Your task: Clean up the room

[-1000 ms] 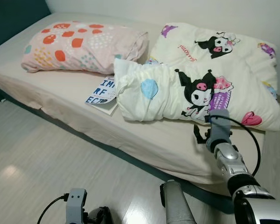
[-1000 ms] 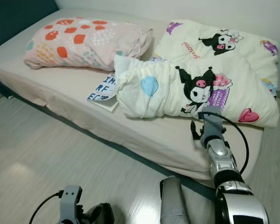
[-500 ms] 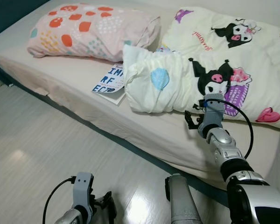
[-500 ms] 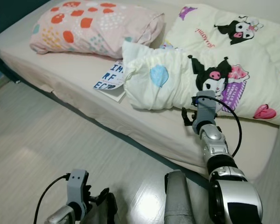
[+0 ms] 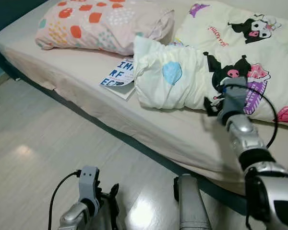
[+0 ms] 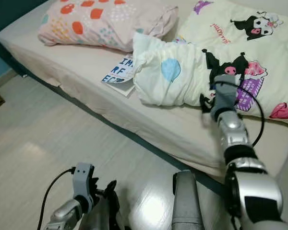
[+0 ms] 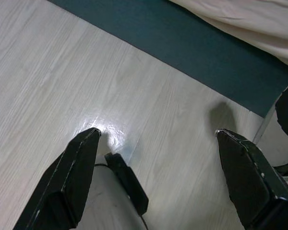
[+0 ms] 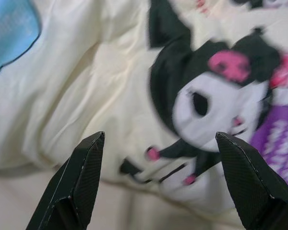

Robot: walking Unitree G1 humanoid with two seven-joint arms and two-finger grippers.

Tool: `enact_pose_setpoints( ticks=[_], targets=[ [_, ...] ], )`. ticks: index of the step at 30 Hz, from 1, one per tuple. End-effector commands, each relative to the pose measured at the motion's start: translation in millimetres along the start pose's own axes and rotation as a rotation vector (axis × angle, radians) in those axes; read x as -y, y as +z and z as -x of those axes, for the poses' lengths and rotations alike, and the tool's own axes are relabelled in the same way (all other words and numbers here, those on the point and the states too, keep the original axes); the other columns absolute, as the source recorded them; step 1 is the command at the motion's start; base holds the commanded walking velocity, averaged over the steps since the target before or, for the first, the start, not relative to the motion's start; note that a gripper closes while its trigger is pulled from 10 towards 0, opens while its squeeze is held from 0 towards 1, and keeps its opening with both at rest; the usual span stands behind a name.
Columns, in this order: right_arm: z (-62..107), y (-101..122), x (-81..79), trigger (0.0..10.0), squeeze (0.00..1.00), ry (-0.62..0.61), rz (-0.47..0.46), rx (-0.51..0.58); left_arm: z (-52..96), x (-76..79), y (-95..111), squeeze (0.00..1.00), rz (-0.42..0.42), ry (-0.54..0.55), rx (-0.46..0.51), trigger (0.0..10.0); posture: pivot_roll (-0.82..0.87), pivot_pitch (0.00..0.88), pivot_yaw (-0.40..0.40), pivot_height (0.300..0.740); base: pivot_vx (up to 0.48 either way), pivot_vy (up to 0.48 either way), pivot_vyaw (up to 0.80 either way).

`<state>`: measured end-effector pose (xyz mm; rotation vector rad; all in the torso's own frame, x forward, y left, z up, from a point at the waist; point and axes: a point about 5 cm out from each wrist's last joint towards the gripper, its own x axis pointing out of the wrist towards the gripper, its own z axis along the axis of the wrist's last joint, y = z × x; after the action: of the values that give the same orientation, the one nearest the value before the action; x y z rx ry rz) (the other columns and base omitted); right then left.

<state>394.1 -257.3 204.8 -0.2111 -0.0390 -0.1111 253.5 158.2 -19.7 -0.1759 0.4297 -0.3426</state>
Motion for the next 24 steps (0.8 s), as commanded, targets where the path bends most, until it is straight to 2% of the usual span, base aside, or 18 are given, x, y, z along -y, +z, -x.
enact_pose_setpoints(
  ticks=[1, 6, 9, 16, 18, 19, 21, 24],
  targets=[
    [2.7, -10, 1.4, 10.0, 0.00, -0.005, 0.002, -0.039, 9.6, 0.4, -15, 0.00, 0.021, -0.008, -0.039, 10.0, -0.02, 0.347, 0.146, 0.499, 0.000, 0.000, 0.00],
    [3.6, -10, 7.8, 10.0, 0.00, -0.021, 0.006, -0.037, 16.0, 0.3, -16, 0.00, 0.006, -0.026, -0.030, 10.0, 0.00, 0.367, 0.160, 0.489, 0.000, 0.000, 0.00],
    [1.9, 2, 20.5, 10.0, 0.00, -0.058, 0.011, 0.003, 26.8, -1.1, -12, 0.00, -0.030, -0.060, -0.009, 10.0, 0.05, 0.417, 0.185, 0.474, 0.000, 0.000, 0.00],
    [1.2, 16, 37.8, 10.0, 0.00, -0.107, -0.004, 0.045, 35.8, 0.5, -5, 0.00, -0.069, -0.091, 0.008, 10.0, 0.08, 0.452, 0.205, 0.454, 0.000, 0.000, 0.00],
    [1.4, 25, 48.3, 10.0, 0.00, -0.139, -0.016, 0.073, 44.9, 1.7, -2, 0.00, -0.082, -0.104, 0.013, 10.0, 0.12, 0.481, 0.224, 0.444, 0.000, 0.000, 0.00],
    [1.4, 25, 48.3, 10.0, 0.00, -0.139, -0.016, 0.073, 44.9, 1.7, -2, 0.00, -0.082, -0.104, 0.013, 10.0, 0.12, 0.481, 0.224, 0.444, 0.000, 0.000, 0.00],
    [1.8, 32, 55.3, 10.0, 0.00, -0.158, -0.019, 0.096, 53.7, 3.7, 0, 0.00, -0.092, -0.115, 0.011, 10.0, 0.14, 0.499, 0.234, 0.434, 0.000, 0.000, 0.00],
    [1.9, 34, 57.1, 10.0, 0.00, -0.162, -0.019, 0.103, 56.4, 4.3, 1, 0.00, -0.095, -0.117, 0.010, 10.0, 0.14, 0.499, 0.234, 0.429, 0.000, 0.000, 0.00]
  ],
)
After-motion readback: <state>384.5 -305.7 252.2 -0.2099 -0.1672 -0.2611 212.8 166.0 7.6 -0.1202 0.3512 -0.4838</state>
